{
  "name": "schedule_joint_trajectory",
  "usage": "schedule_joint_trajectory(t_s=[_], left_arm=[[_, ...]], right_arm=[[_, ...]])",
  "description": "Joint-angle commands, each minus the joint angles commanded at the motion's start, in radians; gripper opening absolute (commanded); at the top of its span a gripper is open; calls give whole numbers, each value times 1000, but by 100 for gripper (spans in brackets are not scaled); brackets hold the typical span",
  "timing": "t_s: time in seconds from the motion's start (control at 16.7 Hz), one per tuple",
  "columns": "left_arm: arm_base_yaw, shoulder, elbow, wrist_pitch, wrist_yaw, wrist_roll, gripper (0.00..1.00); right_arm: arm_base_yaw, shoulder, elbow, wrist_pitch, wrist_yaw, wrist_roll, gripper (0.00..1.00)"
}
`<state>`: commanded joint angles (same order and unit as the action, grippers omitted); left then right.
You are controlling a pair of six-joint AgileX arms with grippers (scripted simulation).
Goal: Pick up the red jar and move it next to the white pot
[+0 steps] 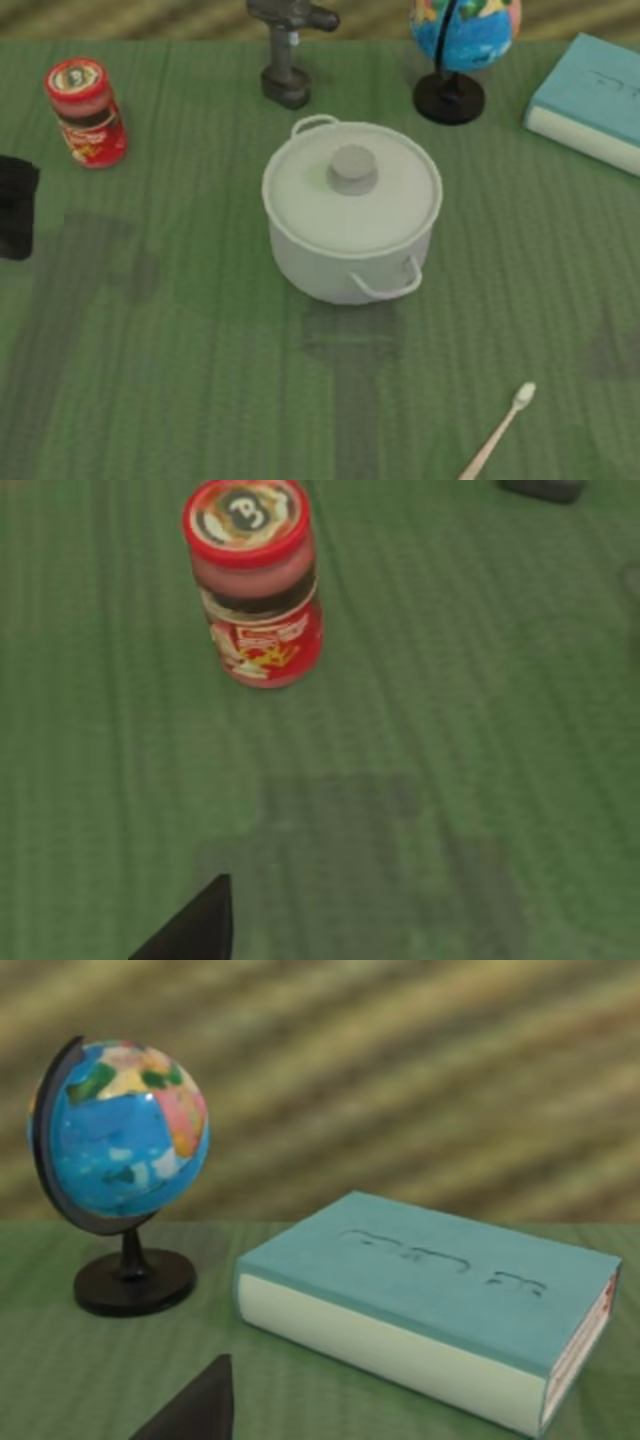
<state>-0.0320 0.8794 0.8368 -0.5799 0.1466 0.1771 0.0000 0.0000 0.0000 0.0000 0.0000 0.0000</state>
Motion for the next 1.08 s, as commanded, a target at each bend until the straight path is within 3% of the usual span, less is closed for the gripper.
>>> schedule_joint_trajectory(t_s=[0.66, 1.08], left_arm=[[20, 1005, 1195, -397, 52, 247, 100], [48, 1525, 1648, -648, 31, 336, 100]], right_arm=[[0, 0, 0, 0, 0, 0, 100], [0, 0, 0, 0, 0, 0, 100]])
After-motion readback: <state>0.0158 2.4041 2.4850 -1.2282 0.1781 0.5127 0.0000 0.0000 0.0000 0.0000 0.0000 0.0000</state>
